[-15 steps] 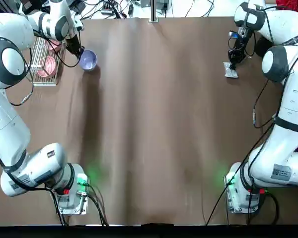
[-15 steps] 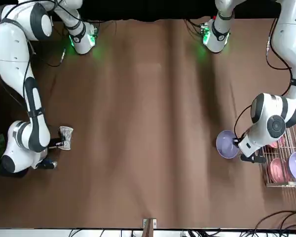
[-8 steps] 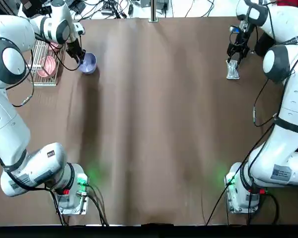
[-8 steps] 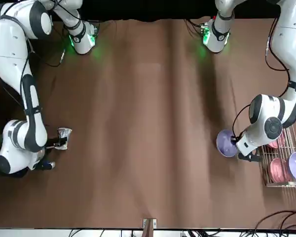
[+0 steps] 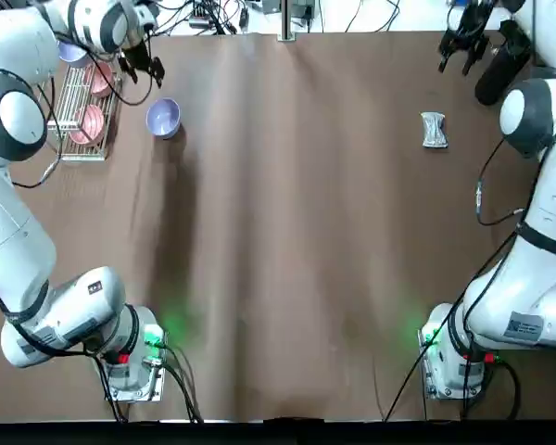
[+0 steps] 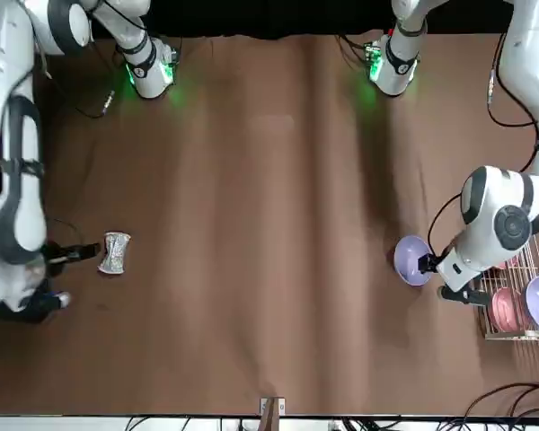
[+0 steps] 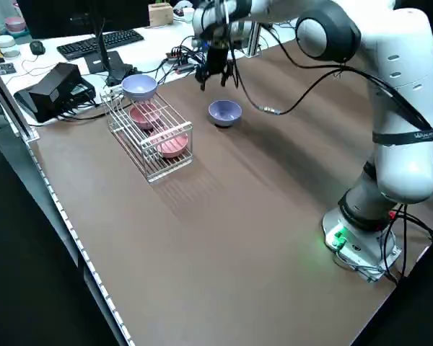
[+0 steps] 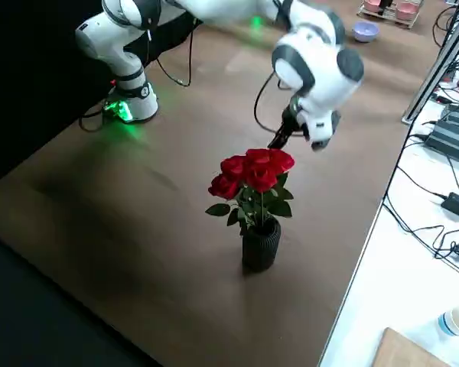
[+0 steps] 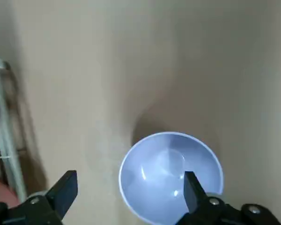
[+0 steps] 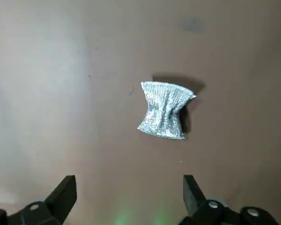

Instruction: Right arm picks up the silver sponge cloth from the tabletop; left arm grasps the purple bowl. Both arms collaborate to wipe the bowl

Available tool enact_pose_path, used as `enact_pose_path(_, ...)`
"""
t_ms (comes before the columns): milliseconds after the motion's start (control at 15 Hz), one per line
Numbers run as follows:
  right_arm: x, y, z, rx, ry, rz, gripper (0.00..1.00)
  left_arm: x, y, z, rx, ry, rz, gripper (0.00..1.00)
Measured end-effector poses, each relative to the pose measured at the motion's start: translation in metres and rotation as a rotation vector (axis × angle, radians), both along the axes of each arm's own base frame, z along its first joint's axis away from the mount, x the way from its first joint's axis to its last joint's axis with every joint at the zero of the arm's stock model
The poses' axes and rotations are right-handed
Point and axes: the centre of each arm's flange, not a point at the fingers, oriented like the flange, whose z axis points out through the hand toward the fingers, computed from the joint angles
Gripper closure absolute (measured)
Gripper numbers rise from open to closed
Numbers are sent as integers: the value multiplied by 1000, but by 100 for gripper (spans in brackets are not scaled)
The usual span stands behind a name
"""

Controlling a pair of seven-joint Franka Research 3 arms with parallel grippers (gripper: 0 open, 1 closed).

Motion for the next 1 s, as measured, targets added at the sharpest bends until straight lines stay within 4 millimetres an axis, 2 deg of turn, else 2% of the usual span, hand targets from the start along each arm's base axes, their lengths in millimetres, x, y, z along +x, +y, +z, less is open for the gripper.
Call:
enact_pose_path(67,-2,-1,32,-7,-48,-2,0,3,-3,19,8,-4,0,0)
enact_pose_path(133,-13,-3,95,-20,-128,-5,0,5,-12,58,22,-19,-5,0)
enact_pose_path(333,-39,-7,177,-85,-229,0,0,-3,-33,115,39,-45,-20,0)
enact_pose_path(467,-58,-5,214,-117,-251,-8,0,-12,-45,148,20,-46,-12,0)
enact_pose_path(533,-65,0,225,-121,-254,-14,0,-16,-49,162,8,-44,-6,0)
enact_pose_path(667,-74,14,232,-127,-265,-7,0,-23,-54,189,-14,-38,8,0)
enact_pose_path(800,-76,23,224,-130,-293,1,0,-30,-54,208,-36,-17,26,0)
enact_pose_path(1000,-86,25,209,-133,-306,2,0,-42,-55,236,-52,-5,40,0)
